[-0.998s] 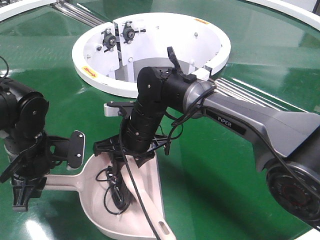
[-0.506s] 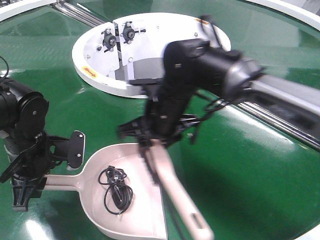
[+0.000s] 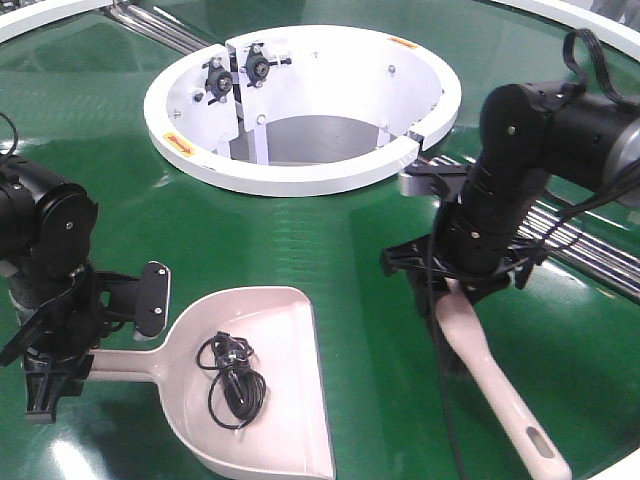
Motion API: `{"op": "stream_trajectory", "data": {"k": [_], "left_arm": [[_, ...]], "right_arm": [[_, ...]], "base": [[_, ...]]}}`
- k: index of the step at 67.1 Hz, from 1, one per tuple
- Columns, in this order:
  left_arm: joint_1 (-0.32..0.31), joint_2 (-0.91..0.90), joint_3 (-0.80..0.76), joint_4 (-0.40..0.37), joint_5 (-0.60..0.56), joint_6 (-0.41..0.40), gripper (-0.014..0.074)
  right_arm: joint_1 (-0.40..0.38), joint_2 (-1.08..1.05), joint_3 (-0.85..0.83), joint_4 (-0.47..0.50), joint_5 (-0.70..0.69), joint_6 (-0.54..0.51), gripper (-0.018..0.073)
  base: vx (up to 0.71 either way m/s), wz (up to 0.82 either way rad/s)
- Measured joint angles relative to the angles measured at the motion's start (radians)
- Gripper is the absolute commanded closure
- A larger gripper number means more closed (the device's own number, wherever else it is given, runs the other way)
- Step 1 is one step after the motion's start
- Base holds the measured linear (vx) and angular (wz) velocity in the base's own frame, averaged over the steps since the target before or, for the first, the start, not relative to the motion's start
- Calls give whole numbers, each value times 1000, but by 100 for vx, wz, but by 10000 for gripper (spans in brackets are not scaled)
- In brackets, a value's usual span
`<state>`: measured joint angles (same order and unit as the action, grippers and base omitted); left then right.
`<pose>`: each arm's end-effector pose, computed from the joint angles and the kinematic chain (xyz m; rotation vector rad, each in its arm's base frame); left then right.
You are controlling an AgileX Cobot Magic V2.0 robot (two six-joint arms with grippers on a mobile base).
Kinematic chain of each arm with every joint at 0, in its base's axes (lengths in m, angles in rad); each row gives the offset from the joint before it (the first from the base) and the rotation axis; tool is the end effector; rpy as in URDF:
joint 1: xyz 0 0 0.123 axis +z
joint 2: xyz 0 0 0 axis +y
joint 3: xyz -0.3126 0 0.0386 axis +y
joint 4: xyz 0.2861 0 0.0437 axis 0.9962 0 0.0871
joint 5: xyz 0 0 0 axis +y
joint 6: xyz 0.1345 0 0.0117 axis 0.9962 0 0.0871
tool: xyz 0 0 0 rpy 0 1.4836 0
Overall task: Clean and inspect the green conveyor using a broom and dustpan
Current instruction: 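Carry the brush with the right gripper back to its starting spot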
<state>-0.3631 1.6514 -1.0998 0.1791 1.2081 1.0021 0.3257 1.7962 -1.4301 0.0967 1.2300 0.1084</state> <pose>0.3046 -0.0917 0.1863 -1.9674 -2.2490 -0.1857 0.3738 0.1392 0.2233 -0.2903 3.0833 0.1601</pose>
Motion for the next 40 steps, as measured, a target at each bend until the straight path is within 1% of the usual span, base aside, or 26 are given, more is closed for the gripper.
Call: {"op": "stream_trajectory", "data": {"k": [9, 14, 25, 40], "left_arm": [[0, 0, 0, -1, 0, 0, 619], [0, 0, 0, -1, 0, 0, 619], [0, 0, 0, -1, 1, 0, 619], [0, 0, 0, -1, 1, 0, 619]], "right_arm": [[-43, 8, 36, -1, -1, -42, 565], [-54, 22, 46, -6, -3, -64, 565], [-57, 74, 49, -18, -11, -89, 565], [-57, 136, 49, -17, -46, -92, 565]], "base": [[0, 0], [0, 0], [0, 0], [0, 0]]}}
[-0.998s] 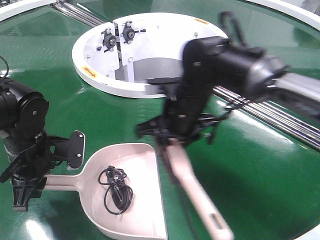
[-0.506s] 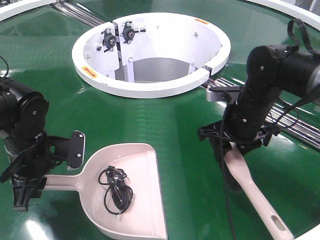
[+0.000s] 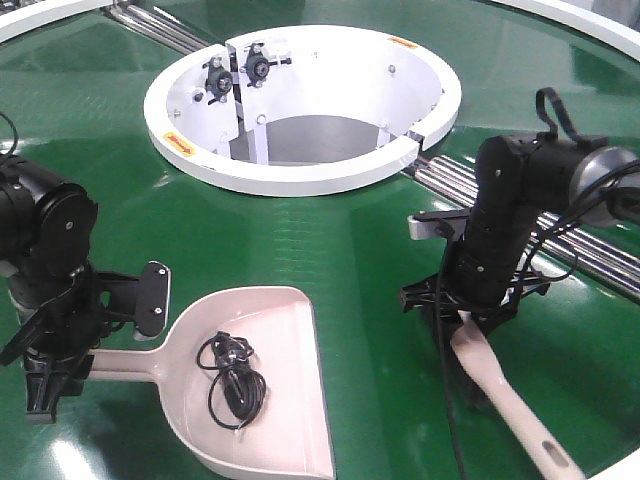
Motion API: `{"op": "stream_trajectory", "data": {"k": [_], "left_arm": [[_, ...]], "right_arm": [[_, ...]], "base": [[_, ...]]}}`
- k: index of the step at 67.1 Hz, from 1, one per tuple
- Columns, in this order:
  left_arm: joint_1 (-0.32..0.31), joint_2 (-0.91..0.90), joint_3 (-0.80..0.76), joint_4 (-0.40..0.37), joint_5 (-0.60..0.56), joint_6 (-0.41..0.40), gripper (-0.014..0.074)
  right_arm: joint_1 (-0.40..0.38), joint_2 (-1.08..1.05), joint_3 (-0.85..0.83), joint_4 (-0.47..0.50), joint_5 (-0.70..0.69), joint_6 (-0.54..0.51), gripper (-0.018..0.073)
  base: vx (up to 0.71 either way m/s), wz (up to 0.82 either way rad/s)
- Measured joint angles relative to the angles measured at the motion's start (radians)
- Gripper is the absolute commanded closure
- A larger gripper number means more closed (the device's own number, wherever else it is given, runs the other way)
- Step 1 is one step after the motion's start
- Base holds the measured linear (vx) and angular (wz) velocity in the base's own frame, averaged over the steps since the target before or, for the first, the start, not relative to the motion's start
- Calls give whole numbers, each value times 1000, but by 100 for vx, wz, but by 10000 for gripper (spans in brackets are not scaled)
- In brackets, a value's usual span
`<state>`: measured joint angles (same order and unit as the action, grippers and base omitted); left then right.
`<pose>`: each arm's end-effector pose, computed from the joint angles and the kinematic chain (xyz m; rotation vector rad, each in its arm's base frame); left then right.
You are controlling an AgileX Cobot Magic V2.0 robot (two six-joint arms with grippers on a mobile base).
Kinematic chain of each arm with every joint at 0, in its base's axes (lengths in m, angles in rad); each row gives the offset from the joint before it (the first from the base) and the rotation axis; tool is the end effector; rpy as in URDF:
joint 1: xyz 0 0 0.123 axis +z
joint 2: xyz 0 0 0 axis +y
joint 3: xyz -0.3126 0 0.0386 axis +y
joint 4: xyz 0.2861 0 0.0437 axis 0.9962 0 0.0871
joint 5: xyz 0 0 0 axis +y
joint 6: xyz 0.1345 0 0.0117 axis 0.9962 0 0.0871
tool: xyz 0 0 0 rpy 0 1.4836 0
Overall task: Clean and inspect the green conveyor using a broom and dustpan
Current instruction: 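Carry the brush with the right gripper back to its starting spot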
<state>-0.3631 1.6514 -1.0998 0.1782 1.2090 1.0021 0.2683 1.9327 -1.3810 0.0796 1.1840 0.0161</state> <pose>0.3045 -0.0917 0.1863 -1.9666 -2.2491 -0.1841 0.3859 0.1164 0.1547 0.3341 -3.0347 -0.0929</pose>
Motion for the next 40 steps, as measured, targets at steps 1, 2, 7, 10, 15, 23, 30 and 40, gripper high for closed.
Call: {"op": "stream_trajectory", "data": {"k": [1, 2, 7, 10, 15, 23, 30, 40], "left_arm": [[0, 0, 0, 0, 0, 0, 619], [0, 0, 0, 0, 0, 0, 619], [0, 0, 0, 0, 0, 0, 619], [0, 0, 0, 0, 0, 0, 619], [0, 0, 0, 0, -1, 0, 619], [0, 0, 0, 0, -1, 0, 619], [0, 0, 0, 0, -1, 0, 619], [0, 0, 0, 0, -1, 0, 619]], "right_arm": [[0, 4, 0, 0, -2, 0, 565], [0, 7, 0, 0, -6, 0, 565], [0, 18, -1, 3, -8, 0, 565], [0, 20, -2, 6, -8, 0, 565], [0, 21, -2, 8, -5, 0, 565], [0, 21, -2, 10, -4, 0, 565], [0, 21, -2, 10, -4, 0, 561], [0, 22, -2, 10, -4, 0, 527]], "base": [[0, 0], [0, 0], [0, 0], [0, 0], [0, 0], [0, 0], [0, 0], [0, 0]]}}
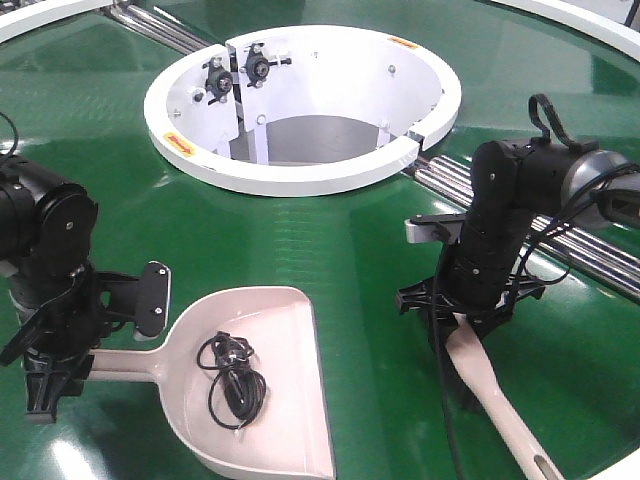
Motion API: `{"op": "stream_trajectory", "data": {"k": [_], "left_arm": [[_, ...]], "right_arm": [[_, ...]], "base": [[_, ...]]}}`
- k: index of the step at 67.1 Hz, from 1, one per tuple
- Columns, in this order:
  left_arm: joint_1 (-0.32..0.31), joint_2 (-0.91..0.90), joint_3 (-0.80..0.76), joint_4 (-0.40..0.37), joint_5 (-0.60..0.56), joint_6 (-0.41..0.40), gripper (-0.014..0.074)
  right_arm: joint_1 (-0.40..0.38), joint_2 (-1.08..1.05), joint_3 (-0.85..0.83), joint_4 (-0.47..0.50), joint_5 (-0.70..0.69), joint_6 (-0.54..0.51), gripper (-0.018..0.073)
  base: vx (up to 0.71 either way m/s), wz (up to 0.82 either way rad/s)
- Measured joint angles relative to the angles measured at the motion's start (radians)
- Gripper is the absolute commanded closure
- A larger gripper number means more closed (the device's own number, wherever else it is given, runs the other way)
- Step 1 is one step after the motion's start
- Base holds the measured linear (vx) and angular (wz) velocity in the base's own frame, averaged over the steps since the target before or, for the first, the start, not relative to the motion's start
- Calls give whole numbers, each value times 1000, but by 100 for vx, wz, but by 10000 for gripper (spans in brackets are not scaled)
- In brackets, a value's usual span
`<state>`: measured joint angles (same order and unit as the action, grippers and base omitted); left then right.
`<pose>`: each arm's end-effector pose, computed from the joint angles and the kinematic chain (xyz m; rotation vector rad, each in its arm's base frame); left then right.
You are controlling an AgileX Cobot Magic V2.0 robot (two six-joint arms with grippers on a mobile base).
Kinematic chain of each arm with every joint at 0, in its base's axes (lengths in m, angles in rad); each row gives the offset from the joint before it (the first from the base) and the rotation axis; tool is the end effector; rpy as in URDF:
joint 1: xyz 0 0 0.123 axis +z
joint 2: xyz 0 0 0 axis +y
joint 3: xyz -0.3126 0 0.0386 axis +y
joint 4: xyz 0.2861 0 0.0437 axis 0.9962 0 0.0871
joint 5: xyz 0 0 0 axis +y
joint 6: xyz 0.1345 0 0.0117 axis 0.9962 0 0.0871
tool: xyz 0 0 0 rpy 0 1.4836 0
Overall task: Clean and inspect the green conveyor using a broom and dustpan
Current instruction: 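Carry the brush with the right gripper back to its starting spot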
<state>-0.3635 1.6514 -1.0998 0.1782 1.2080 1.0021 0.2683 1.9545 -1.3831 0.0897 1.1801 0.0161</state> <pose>0.3046 -0.0919 0.1862 -1.9678 -2.2493 -0.1846 0.3872 0.1181 0.1465 0.3244 -3.0185 -0.1022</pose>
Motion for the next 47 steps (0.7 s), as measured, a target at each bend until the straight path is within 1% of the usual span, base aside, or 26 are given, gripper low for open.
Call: {"op": "stream_trajectory", "data": {"k": [5, 11, 15, 16, 17, 24, 25, 27, 32, 36, 39, 47], "left_arm": [[0, 0, 0, 0, 0, 0, 619], [0, 0, 0, 0, 0, 0, 619], [0, 0, 0, 0, 0, 0, 619], [0, 0, 0, 0, 0, 0, 619], [0, 0, 0, 0, 0, 0, 619], [0, 0, 0, 0, 0, 0, 619], [0, 0, 0, 0, 0, 0, 619], [0, 0, 0, 0, 0, 0, 619], [0, 0, 0, 0, 0, 0, 619], [0, 0, 0, 0, 0, 0, 619], [0, 0, 0, 0, 0, 0, 619], [0, 0, 0, 0, 0, 0, 619]], "right_arm": [[0, 1, -2, 0, 1, 1, 480], [0, 2, -2, 2, 1, 4, 396], [0, 2, -2, 3, 1, 4, 304], [0, 2, -2, 3, 1, 4, 293], [0, 2, -2, 3, 1, 4, 256], [0, 5, -1, 1, 0, 4, 83], [0, 7, -1, -2, -1, 4, 71], [0, 10, 0, -3, -1, 4, 13], [0, 17, 1, -6, -3, 4, -86], [0, 15, 1, -6, -12, 4, -144], [0, 8, 1, -6, -25, 4, -167], [0, -34, 1, -6, -76, 4, -164]], "base": [[0, 0], [0, 0], [0, 0], [0, 0], [0, 0], [0, 0], [0, 0], [0, 0], [0, 0], [0, 0], [0, 0], [0, 0]]}}
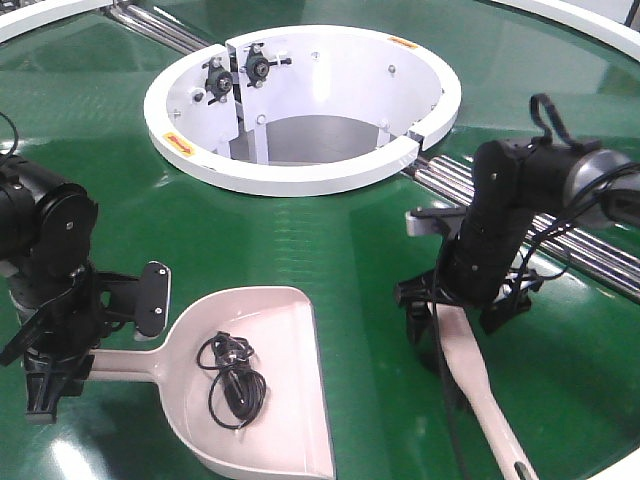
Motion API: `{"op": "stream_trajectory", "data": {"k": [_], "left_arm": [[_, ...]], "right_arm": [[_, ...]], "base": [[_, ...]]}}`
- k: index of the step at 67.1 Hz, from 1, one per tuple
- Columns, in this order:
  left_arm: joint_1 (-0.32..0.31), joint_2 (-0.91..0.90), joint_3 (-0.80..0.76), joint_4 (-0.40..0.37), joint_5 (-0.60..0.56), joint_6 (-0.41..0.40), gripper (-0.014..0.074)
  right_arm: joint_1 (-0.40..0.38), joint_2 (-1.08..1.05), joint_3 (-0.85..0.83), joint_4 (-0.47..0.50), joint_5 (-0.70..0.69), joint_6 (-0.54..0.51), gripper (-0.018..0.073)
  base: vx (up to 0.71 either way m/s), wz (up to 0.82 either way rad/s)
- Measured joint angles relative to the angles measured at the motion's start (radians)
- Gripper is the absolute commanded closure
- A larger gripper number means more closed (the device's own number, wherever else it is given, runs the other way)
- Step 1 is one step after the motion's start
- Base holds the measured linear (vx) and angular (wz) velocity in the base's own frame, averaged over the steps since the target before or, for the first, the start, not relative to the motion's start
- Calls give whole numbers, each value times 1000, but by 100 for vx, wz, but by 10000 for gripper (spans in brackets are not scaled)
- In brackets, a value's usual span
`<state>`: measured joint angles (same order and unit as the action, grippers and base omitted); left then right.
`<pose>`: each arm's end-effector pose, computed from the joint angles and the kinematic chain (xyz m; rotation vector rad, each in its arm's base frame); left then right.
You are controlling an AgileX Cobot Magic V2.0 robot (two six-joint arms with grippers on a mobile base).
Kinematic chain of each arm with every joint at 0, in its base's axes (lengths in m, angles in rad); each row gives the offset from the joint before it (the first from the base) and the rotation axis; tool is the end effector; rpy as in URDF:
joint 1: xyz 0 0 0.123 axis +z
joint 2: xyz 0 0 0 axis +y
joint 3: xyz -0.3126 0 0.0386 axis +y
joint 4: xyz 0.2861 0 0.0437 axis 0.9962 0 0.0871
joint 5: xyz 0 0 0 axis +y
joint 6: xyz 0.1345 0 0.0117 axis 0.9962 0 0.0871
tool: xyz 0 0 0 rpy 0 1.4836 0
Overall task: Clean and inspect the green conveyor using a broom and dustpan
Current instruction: 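Carry the brush with the right gripper back to its starting spot, then open the right gripper and lift it away from the brush, then set the dustpan down, open the left gripper and withdraw it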
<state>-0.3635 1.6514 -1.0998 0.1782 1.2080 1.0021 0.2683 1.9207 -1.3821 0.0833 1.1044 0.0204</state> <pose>0.3046 -0.0919 0.1862 -1.9678 -2.2493 -0.1846 0.3961 0.1193 0.1596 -0.3301 3.1178 0.1193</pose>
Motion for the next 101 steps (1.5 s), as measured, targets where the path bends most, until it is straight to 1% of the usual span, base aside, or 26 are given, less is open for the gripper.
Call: {"op": "stream_trajectory", "data": {"k": [13, 21, 26, 37, 50, 56, 62, 74, 87, 101], "left_arm": [[0, 0, 0, 0, 0, 0, 619], [0, 0, 0, 0, 0, 0, 619], [0, 0, 0, 0, 0, 0, 619], [0, 0, 0, 0, 0, 0, 619], [0, 0, 0, 0, 0, 0, 619], [0, 0, 0, 0, 0, 0, 619], [0, 0, 0, 0, 0, 0, 619], [0, 0, 0, 0, 0, 0, 619], [0, 0, 0, 0, 0, 0, 619], [0, 0, 0, 0, 0, 0, 619]], "right_arm": [[0, -98, 6, 0, -97, -6, -146], [0, -185, 49, 0, -199, -20, -132], [0, -263, 113, 0, -292, -34, -122], [0, -476, 308, 0, -488, -86, -80], [0, -731, 521, 0, -662, -117, 20], [0, -852, 609, 0, -717, -118, 108], [0, -955, 675, 0, -744, -118, 229], [0, -1122, 759, 7, -751, -120, 573], [0, -1211, 766, 18, -751, -120, 569], [0, -1242, 766, 21, -750, -120, 569]], "base": [[0, 0], [0, 0], [0, 0], [0, 0], [0, 0], [0, 0], [0, 0], [0, 0], [0, 0], [0, 0]]}}
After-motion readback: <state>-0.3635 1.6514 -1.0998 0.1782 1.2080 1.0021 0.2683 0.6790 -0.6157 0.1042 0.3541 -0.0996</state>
